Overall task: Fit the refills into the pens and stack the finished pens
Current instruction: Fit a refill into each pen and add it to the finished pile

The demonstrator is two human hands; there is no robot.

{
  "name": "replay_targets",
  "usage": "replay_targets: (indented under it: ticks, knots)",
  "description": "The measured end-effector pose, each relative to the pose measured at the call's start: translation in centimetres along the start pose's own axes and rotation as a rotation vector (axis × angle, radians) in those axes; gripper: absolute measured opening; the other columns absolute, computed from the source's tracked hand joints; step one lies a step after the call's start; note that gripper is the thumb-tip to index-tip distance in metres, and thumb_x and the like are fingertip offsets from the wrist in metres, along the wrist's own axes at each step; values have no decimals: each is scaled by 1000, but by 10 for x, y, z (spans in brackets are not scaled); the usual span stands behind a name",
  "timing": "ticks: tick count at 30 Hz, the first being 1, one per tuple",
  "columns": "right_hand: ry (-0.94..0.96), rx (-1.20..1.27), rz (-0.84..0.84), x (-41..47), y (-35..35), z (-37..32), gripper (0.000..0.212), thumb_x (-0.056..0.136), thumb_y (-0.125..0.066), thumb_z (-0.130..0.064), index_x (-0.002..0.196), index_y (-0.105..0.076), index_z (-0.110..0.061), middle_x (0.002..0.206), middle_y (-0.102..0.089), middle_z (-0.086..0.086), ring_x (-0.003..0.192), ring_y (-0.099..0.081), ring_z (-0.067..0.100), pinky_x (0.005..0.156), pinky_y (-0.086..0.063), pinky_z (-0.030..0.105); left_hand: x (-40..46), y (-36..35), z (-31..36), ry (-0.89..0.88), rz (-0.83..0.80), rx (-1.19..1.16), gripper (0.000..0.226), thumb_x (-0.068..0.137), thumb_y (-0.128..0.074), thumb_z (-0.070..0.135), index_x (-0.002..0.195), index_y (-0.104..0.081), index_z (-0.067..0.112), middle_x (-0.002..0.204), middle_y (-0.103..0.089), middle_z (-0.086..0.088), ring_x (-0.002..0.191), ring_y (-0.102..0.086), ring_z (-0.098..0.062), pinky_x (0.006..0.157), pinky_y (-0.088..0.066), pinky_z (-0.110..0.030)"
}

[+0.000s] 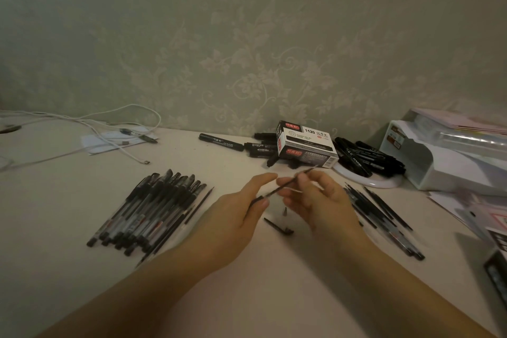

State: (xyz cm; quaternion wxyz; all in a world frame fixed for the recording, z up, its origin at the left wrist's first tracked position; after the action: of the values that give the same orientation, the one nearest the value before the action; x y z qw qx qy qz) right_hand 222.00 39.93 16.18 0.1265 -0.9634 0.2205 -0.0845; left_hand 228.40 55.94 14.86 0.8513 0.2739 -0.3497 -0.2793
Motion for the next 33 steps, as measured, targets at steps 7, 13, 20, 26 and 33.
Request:
replay_targets:
  ticks: [7,13,20,26,33]
  knots:
    - [153,-373,323,19,40,-16,7,98,-59,-25,97,-66,-27,79,-72,-5,78,-68,12,69,-54,28,1,-2,-9,44,-7,48,33,101,-36,36,134,-37,43,60,-45,7,52,-42,-8,53,-38,-32]
    - [327,-1181,186,15,46,-7,6,93,-66,-24,94,-70,-27,87,-63,-14,77,-56,-2,64,-35,8,1,-3,-12,54,-12,62,30,100,-36,39,129,-39,45,60,-47,6,52,-43,-6,53,-40,-31]
    - [385,-1465,100,13,47,0,17,95,-62,-19,108,-73,-21,92,-55,-9,84,-47,7,70,-33,19,0,-1,-9,88,-21,95,29,101,-36,40,129,-42,43,57,-44,7,53,-44,-4,53,-38,-24]
    - [453,-1367,131,10,41,-2,20,95,-62,-20,113,-71,-19,103,-61,-6,92,-55,11,80,-47,27,1,20,-13,239,130,408,25,96,-46,46,117,-44,33,67,-49,14,62,-50,0,51,-35,-19]
    - [594,-1275,84,1,26,-1,17,92,-64,-16,106,-73,-19,97,-64,-8,86,-57,10,77,-52,30,-1,38,-29,517,134,651,22,94,-51,41,104,-47,21,94,-60,4,73,-53,-12,59,-41,-26]
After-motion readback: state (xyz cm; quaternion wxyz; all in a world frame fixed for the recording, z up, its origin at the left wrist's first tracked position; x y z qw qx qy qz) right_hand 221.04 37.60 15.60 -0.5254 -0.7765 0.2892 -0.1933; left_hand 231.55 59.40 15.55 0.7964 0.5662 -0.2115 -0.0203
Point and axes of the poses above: each hand's wrist, its own x-axis towards the middle knuckle, its own y-axis out of the back of the hand, z = x × y, the point moved 1 cm from there along x, towards the middle knuckle
